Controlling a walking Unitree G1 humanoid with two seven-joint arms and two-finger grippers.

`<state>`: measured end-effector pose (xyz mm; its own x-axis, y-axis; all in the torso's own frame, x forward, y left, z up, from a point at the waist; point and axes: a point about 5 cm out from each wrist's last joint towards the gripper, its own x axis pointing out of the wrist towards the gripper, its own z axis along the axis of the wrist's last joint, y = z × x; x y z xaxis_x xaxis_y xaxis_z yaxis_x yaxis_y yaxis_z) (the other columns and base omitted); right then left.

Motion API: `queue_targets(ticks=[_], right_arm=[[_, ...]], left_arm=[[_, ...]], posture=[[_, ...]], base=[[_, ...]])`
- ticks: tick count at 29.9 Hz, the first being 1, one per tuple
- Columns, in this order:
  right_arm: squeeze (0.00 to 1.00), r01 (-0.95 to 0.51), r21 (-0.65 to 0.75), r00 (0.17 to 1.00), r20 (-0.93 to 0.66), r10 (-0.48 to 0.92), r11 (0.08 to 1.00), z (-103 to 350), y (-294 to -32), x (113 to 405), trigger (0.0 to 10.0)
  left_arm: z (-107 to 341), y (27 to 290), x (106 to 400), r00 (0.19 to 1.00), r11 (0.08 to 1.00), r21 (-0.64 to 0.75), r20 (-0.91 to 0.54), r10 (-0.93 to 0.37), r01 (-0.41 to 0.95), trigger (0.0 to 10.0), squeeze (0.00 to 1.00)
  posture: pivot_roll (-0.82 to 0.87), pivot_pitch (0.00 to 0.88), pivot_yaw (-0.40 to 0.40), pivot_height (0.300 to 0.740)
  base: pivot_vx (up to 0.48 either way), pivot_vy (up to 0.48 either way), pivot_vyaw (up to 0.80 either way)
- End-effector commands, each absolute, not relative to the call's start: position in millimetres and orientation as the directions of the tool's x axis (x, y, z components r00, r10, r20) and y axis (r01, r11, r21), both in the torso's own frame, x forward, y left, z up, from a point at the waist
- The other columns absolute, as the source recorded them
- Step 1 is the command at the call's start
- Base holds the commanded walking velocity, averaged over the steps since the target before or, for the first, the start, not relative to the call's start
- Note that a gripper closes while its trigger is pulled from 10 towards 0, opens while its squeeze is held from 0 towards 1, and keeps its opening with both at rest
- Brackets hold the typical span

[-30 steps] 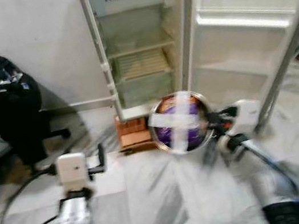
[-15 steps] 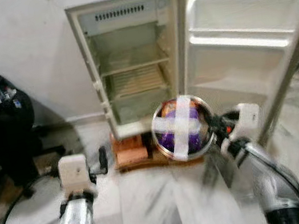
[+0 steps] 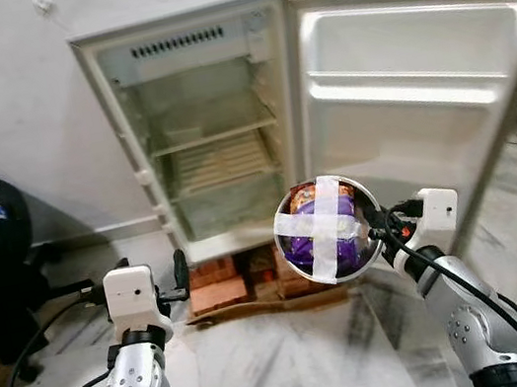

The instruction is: Restocking fridge

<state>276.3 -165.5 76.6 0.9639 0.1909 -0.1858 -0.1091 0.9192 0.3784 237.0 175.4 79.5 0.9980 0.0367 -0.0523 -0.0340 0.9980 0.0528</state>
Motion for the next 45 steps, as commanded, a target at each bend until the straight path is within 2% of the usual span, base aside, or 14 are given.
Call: queue_targets(ticks=[1, 6, 11, 20, 45], right_arm=[[0.00, -0.161, 0.383, 0.965, -0.131, 0.226, 0.910, 89.6, -157.2, 283.0, 10.0], [0.00, -0.159, 0.381, 0.966, -0.131, 0.223, 0.911, 90.3, -156.9, 282.9, 10.0], [0.00, -0.156, 0.378, 0.967, -0.131, 0.220, 0.913, 90.1, -157.1, 283.0, 10.0], [0.00, -0.144, 0.370, 0.970, -0.132, 0.205, 0.918, 89.7, -158.9, 282.9, 10.0], [0.00, -0.145, 0.371, 0.969, -0.132, 0.207, 0.917, 89.4, -158.3, 283.2, 10.0]], left_arm=[[80.9, 179.6, 238.2, 0.997, 0.997, 0.064, -0.053, 0.047, -0.043, 10.0, 0.00], [80.0, 178.6, 237.6, 0.998, 0.997, 0.071, -0.053, 0.038, -0.034, 10.0, 0.00], [80.9, 178.6, 238.5, 0.998, 0.996, 0.079, -0.050, 0.034, -0.030, 10.0, 0.00], [81.9, 178.1, 238.2, 0.999, 0.996, 0.084, -0.042, 0.013, -0.009, 10.0, 0.00], [81.8, 177.4, 237.6, 0.999, 0.997, 0.082, -0.044, 0.011, -0.007, 10.0, 0.00]], posture=[[0.09, 0.000, -0.021, 0.740], [0.09, 0.000, -0.021, 0.740], [0.09, 0.000, -0.020, 0.740], [0.09, 0.000, -0.020, 0.740], [0.09, 0.000, -0.021, 0.740]], base=[[0.285, 0.386, 0.00], [0.300, 0.374, 0.00], [0.400, 0.000, 0.00], [0.000, 0.000, 0.00], [0.345, 0.000, 0.00]])
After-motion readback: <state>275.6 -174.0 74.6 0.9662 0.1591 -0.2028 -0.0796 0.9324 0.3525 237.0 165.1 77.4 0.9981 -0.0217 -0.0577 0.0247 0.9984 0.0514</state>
